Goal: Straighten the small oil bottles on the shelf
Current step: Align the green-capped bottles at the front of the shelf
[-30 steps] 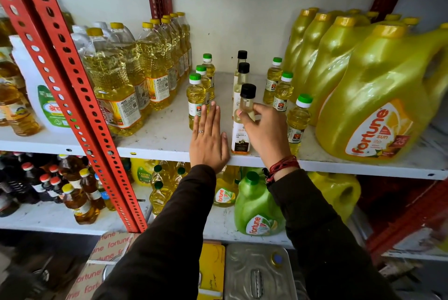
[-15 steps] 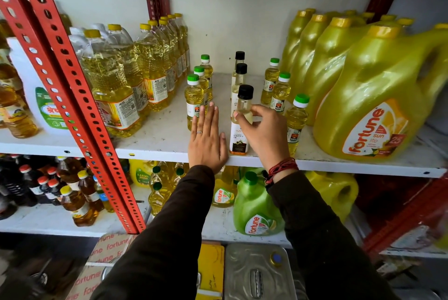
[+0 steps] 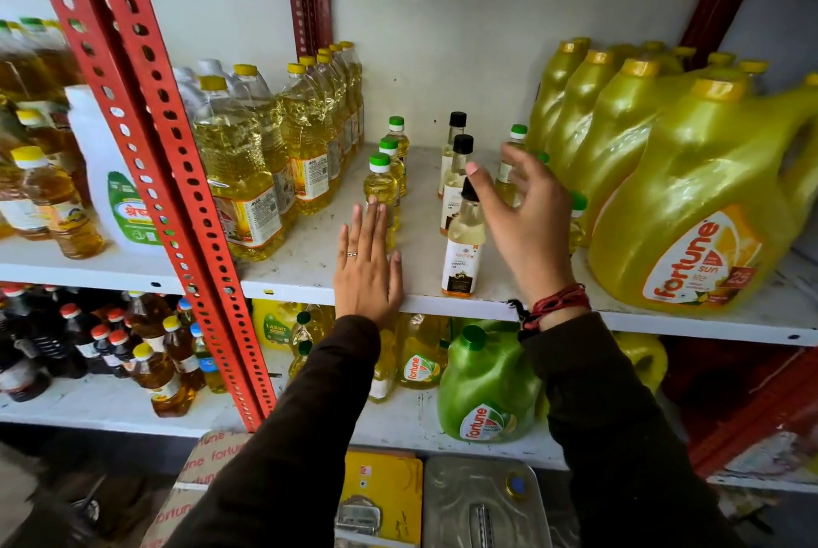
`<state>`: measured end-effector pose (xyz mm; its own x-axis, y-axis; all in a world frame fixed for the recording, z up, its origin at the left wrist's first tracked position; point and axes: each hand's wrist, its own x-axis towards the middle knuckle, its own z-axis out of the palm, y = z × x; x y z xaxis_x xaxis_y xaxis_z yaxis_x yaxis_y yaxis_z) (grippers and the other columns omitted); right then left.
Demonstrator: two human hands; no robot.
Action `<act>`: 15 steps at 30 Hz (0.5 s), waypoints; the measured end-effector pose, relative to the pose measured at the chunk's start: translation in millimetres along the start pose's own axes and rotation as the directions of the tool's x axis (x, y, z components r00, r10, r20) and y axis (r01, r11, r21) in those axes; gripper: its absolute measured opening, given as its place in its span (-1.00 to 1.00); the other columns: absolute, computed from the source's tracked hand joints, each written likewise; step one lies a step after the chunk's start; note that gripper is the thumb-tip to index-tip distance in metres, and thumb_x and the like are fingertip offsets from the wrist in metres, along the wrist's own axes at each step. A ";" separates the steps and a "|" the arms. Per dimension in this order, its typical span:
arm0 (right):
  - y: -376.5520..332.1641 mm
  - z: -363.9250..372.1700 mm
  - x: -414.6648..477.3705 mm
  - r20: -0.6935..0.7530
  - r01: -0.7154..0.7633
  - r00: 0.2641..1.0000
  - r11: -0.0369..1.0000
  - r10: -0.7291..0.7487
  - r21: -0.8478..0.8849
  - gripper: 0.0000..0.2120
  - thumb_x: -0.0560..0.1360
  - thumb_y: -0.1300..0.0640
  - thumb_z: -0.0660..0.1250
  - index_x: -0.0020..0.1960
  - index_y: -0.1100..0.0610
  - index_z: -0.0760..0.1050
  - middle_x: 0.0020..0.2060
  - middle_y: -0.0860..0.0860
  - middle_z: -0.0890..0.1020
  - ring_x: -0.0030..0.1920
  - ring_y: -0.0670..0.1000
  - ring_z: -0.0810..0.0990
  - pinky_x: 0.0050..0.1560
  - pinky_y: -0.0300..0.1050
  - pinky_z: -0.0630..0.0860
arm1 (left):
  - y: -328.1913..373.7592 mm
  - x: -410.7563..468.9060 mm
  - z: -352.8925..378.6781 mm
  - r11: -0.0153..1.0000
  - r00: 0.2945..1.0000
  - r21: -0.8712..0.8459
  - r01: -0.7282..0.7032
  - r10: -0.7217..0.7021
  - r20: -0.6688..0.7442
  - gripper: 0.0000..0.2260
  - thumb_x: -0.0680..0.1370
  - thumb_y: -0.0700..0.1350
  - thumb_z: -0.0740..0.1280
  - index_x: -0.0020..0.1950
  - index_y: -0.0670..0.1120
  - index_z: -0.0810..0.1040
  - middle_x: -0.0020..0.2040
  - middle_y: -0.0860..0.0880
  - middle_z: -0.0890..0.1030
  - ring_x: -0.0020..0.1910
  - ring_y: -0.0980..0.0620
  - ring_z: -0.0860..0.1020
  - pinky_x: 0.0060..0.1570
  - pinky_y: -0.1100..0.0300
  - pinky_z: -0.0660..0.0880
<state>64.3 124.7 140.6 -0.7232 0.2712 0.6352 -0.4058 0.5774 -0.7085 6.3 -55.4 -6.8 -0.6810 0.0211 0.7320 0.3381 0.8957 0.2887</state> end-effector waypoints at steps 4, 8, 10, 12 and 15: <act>-32.4 17.6 11.6 -0.007 0.077 0.997 0.996 -0.077 0.042 -0.46 0.47 -0.16 0.42 0.36 0.08 0.49 0.29 0.01 0.61 0.29 -0.03 0.58 0.29 -0.02 0.55 | -46.3 7.2 -22.7 0.999 0.999 0.035 0.032 -0.032 -0.003 -0.41 0.69 0.01 -0.01 0.70 -0.19 0.09 0.71 -0.16 0.07 0.70 -0.09 -0.04 0.65 0.06 -0.24; -51.6 59.5 8.1 0.108 0.085 0.990 0.994 -0.092 0.067 -0.50 0.48 -0.09 0.44 0.36 0.09 0.50 0.30 0.02 0.61 0.33 -0.01 0.55 0.35 -0.12 0.47 | -85.3 -1.2 -29.4 0.997 0.999 0.075 0.035 -0.038 0.034 -0.41 0.70 0.03 -0.03 0.70 -0.20 0.10 0.72 -0.14 0.05 0.70 -0.09 -0.04 0.66 0.06 -0.24; -53.9 82.0 3.3 0.166 0.025 0.986 0.998 -0.035 0.063 -0.54 0.50 -0.03 0.44 0.35 0.11 0.51 0.30 0.02 0.60 0.32 -0.04 0.53 0.23 -0.36 0.35 | -98.1 -2.5 -30.1 0.997 0.998 0.075 0.036 -0.040 0.048 -0.41 0.70 0.02 -0.03 0.69 -0.21 0.11 0.72 -0.13 0.05 0.70 -0.09 -0.03 0.66 0.07 -0.24; -50.0 101.0 0.3 0.217 -0.086 0.974 0.993 0.066 0.083 -0.56 0.52 0.02 0.42 0.35 0.13 0.50 0.29 0.03 0.60 0.25 -0.10 0.52 0.09 -0.44 0.27 | -105.8 -0.6 -30.2 0.996 0.998 0.093 0.002 -0.007 0.060 -0.42 0.70 0.01 -0.03 0.69 -0.21 0.10 0.71 -0.13 0.04 0.70 -0.09 -0.03 0.66 0.05 -0.23; -38.2 125.7 1.6 0.257 -0.218 0.948 0.970 0.186 0.104 -0.58 0.55 0.09 0.38 0.38 0.16 0.45 0.31 0.08 0.58 0.23 -0.07 0.50 0.09 -0.37 0.27 | -111.0 1.9 -29.0 0.993 0.997 0.108 -0.051 0.044 0.067 -0.41 0.69 0.00 -0.01 0.70 -0.21 0.09 0.71 -0.14 0.04 0.71 -0.09 -0.04 0.66 0.04 -0.24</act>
<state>8.4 6.3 130.0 -0.9048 0.1665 0.3919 -0.2940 0.4214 -0.8579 -13.7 -167.6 -19.6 -0.7073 0.0900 0.7012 0.3006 0.9360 0.1830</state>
